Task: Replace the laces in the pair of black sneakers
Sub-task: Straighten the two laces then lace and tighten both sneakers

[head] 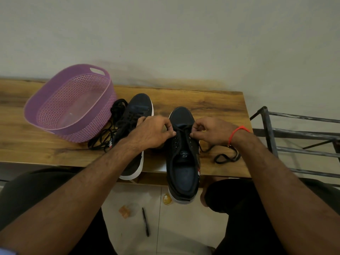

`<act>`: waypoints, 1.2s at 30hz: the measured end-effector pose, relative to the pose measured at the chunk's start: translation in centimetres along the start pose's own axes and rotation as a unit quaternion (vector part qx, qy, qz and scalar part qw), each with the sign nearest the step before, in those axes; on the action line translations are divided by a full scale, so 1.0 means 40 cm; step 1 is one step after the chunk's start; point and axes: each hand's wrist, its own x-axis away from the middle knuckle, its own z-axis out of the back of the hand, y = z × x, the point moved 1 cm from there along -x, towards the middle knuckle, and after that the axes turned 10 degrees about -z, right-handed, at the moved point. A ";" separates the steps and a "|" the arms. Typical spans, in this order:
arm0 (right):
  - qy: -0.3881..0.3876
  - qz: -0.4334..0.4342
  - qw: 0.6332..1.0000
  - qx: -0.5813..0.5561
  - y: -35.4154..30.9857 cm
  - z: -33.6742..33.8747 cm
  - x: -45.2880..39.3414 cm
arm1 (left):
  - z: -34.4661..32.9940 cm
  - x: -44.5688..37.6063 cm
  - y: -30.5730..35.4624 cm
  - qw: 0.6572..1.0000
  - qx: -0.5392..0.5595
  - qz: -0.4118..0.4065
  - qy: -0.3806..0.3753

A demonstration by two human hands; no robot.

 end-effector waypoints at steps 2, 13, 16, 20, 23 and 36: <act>0.001 0.002 1.000 -0.001 -0.005 -0.003 0.001 | 0.000 0.000 0.001 1.000 -0.003 0.000 0.000; 0.007 -0.011 1.000 0.011 0.001 -0.004 -0.002 | 0.004 -0.002 0.002 1.000 -0.001 0.004 0.012; 0.012 -0.023 1.000 0.010 0.012 0.010 -0.001 | 0.011 -0.001 -0.001 0.999 0.021 0.015 0.027; 0.021 -0.019 0.999 0.016 0.013 0.014 0.000 | 0.011 0.004 -0.002 1.000 0.006 0.014 0.018; 0.024 -0.013 1.000 0.001 0.018 0.012 0.002 | 0.014 0.004 -0.012 1.000 0.006 0.010 -0.009; -0.037 -0.072 0.990 -0.117 0.003 -0.002 0.000 | 0.028 0.011 0.006 0.999 0.042 -0.007 -0.012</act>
